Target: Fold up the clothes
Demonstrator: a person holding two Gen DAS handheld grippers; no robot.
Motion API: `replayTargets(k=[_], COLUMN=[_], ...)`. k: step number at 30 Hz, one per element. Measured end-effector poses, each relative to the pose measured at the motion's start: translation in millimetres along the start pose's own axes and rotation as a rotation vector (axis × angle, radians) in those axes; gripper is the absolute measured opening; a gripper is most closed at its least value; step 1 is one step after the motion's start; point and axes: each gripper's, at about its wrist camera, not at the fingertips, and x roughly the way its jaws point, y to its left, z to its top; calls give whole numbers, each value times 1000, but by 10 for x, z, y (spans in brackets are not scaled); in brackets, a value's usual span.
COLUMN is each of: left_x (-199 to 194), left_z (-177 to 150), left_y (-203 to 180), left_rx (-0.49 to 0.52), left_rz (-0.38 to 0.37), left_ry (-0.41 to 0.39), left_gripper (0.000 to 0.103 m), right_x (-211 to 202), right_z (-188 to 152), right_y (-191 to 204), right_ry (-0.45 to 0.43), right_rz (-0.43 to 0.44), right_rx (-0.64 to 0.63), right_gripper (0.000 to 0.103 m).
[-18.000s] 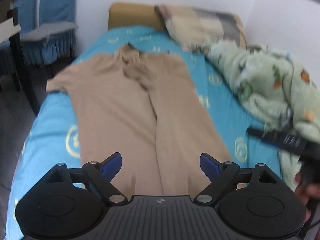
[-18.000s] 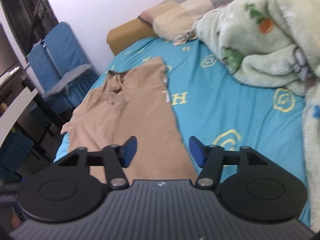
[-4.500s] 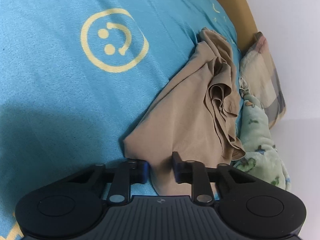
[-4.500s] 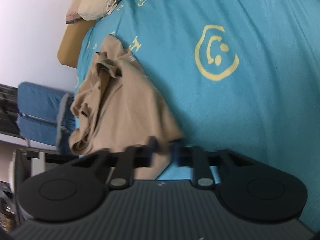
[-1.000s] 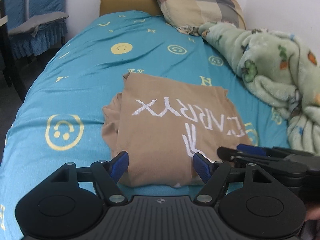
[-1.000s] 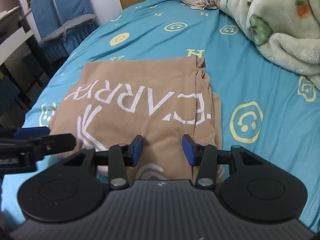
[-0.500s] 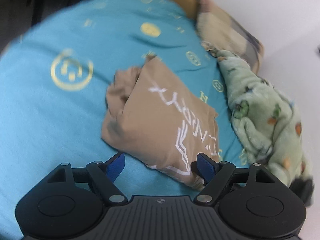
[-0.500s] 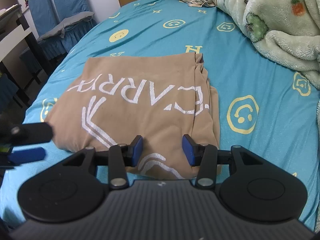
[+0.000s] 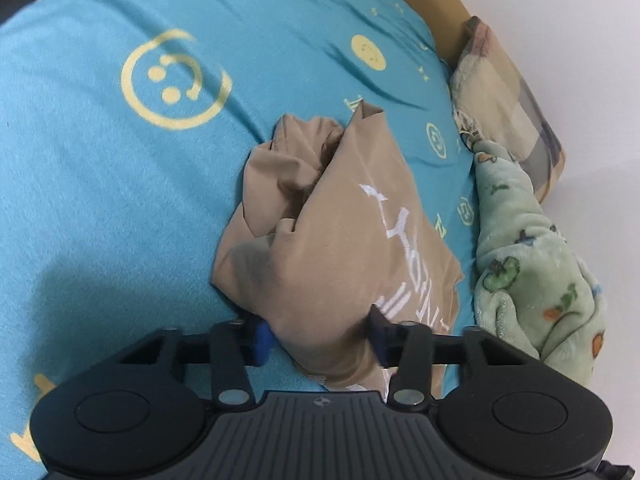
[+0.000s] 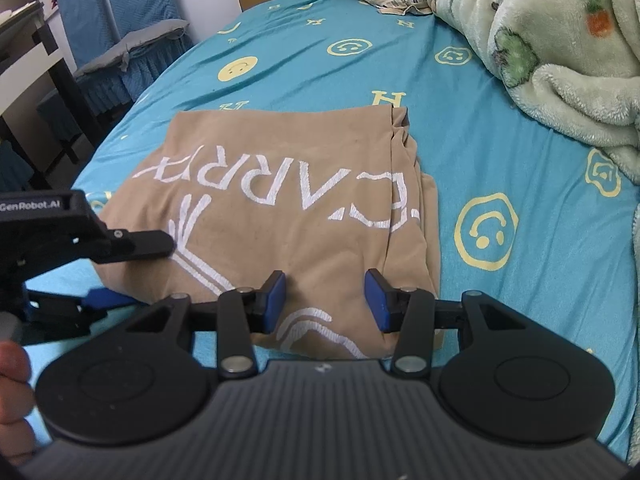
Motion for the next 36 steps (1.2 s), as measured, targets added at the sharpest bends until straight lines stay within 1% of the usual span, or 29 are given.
replayTargets(k=[1, 4, 5, 6, 8, 9, 10, 12, 14, 16, 19, 23, 26, 28, 32, 33, 34, 35, 36], left_x=[-16, -59, -71, -80, -94, -100, -107, -108, -97, -85, -91, -103, -120, -135, -161, -171, -184, -199, -209], left_z=[-1, 10, 13, 13, 14, 12, 9, 3, -2, -8, -10, -11, -4, 4, 24, 27, 26, 24, 23], left_y=[3, 19, 21, 20, 19, 17, 15, 25, 34, 43, 55, 80, 107, 121, 125, 120, 115, 108, 96], left_rx=[-5, -28, -37, -42, -49, -49, -49, -59, -64, -68, -75, -95, -117, -128, -145, -146, -147, -144, -136], left_rz=[-6, -28, -35, -40, -47, -47, -48, -56, -55, -54, -57, -70, -93, -107, -133, -142, -152, -159, -163], left_ry=[-6, -14, -16, -18, -20, -23, -26, -28, -28, -28, -31, -42, -55, -62, -66, -69, -72, -73, -69], left_gripper=[34, 30, 29, 28, 28, 28, 28, 28, 28, 28, 28, 28, 26, 25, 23, 23, 22, 22, 22], right_x=[-16, -79, -100, -112, -117, -115, -112, -80, -29, -25, 15, 211, 324, 341, 238, 241, 252, 266, 260], right_z=[7, 26, 32, 17, -38, -72, -105, -175, -271, -330, -332, -368, -392, -465, -488, -496, -504, -510, -502], right_y=[-19, -215, -284, -350, -468, -508, -542, -598, -610, -542, -407, -393, -441, -508, -660, -686, -708, -730, -736], right_ry=[0, 9, 12, 12, 21, 27, 32, 76, 132, 152, 183, 212, 221, 192, 87, 75, 68, 70, 66], right_rz=[6, 125, 167, 210, 306, 356, 405, 501, 623, 695, 677, 667, 590, 557, 456, 442, 432, 407, 393], right_rx=[23, 217, 284, 353, 496, 563, 626, 757, 883, 915, 876, 918, 951, 1018, 1082, 1093, 1102, 1101, 1088], right_gripper=[46, 50, 59, 64, 86, 87, 91, 92, 92, 91, 92, 92, 90, 88, 73, 71, 62, 43, 37])
